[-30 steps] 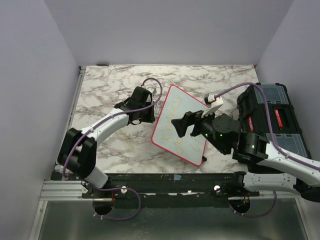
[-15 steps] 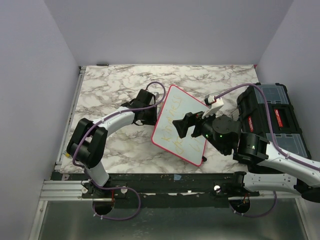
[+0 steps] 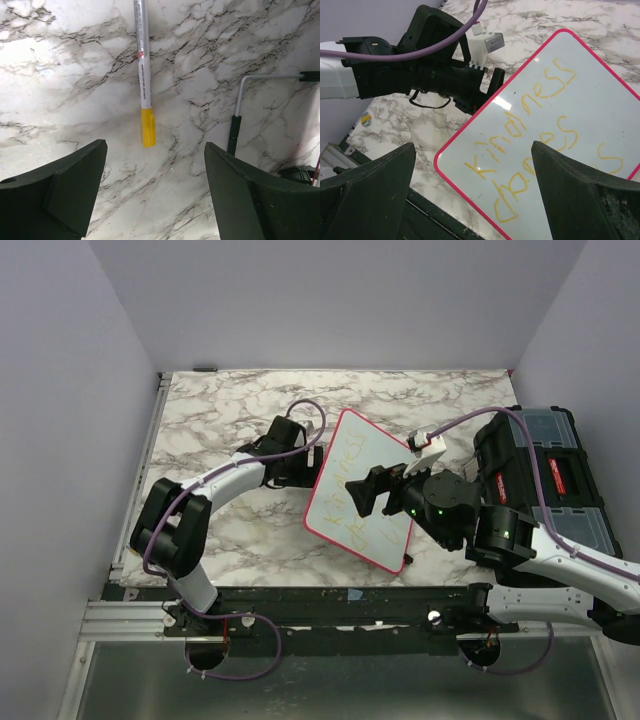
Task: Write a sentence on the whiteboard
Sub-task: Put down the whiteboard marker at the center of the board, then reset both arms
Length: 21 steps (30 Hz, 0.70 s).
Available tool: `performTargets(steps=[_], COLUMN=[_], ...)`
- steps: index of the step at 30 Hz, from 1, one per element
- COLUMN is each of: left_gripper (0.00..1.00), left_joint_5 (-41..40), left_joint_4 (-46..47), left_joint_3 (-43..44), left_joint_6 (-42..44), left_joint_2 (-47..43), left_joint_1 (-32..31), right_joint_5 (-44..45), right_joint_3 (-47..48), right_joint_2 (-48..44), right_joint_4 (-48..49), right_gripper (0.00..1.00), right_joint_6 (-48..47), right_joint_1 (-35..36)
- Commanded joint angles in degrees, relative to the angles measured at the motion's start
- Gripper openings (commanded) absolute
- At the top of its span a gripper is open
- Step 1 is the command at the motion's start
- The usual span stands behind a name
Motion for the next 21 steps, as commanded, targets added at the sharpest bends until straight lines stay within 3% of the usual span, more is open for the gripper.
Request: performTargets(steps=[1,21], left_gripper=[0.81,0.85], left_joint_5=[-0.65,-6.67], left_joint_4=[-0.65,-13.64], left_joint_3=[-0.36,1.96], left_joint_6=[1.04,10.11], left_joint_2=[-4.65,-28.48], left_joint_1=[1.04,3.42], right_joint_5=[0.64,-0.78], right_joint_3=[0.38,-4.04], right_joint_2=[0.3,-4.57], right_joint_4=[-1.2,4.41], right_gripper=[1.0,1.0], right_joint_6=[0.78,-1.83], right_joint_1=[0.42,0.35])
